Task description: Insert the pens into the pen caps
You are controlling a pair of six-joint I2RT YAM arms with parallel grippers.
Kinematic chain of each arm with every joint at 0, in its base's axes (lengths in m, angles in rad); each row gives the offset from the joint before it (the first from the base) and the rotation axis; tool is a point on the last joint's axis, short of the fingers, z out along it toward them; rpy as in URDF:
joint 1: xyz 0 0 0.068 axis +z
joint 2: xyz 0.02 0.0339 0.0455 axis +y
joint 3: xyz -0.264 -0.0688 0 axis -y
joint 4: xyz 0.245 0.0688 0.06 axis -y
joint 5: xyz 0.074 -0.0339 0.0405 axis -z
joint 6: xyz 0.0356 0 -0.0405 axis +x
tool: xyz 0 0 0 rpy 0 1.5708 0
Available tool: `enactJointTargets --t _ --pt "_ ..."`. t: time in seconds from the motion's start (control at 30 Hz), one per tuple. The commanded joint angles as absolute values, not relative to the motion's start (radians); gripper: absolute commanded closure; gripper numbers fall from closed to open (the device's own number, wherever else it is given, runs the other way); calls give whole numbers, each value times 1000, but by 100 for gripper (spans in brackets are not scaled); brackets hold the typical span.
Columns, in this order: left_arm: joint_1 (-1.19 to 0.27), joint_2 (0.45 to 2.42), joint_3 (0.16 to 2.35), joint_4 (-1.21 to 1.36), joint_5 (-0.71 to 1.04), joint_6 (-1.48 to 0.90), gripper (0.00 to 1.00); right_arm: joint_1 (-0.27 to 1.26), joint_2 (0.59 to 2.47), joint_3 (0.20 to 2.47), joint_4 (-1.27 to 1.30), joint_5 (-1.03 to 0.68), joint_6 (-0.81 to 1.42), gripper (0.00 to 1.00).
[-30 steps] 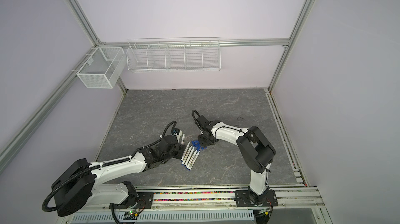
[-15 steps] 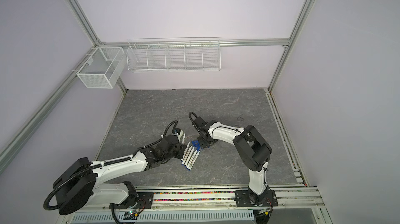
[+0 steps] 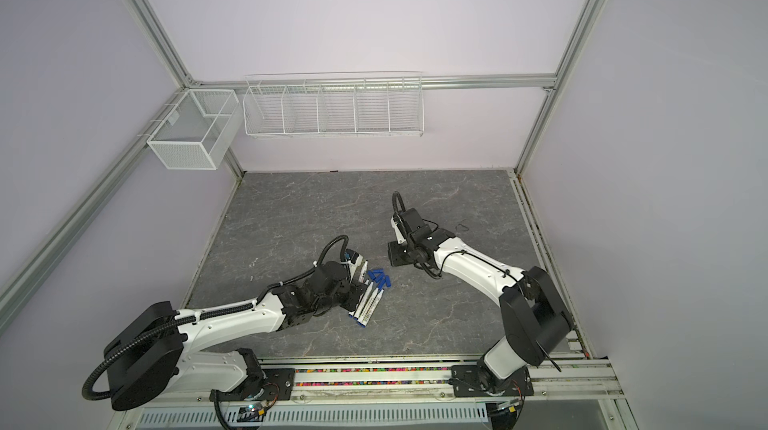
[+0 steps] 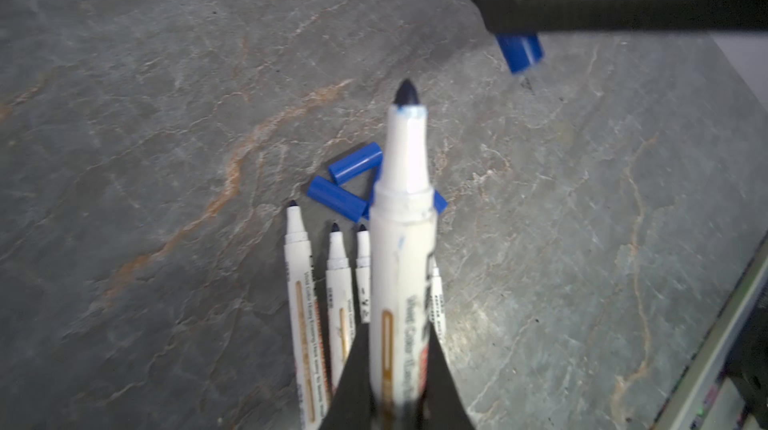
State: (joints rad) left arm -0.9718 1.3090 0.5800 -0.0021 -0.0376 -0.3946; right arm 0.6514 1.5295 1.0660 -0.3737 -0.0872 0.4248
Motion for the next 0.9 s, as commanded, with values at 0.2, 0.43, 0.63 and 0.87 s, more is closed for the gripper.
enactJointTargets --t 0.2,0.43,0.63,0.87 --pt "-989 1300 603 49 56 -331 100 665 1474 1013 -126 -339 463 89" --pt "-988 1291 599 62 50 -335 100 684 1480 1006 -127 -385 434 89" --pt "-989 1279 589 72 34 -341 100 685 1480 1002 -155 -379 415 89" --pt "-988 1276 587 71 20 -350 100 685 1461 994 -168 -386 403 90"
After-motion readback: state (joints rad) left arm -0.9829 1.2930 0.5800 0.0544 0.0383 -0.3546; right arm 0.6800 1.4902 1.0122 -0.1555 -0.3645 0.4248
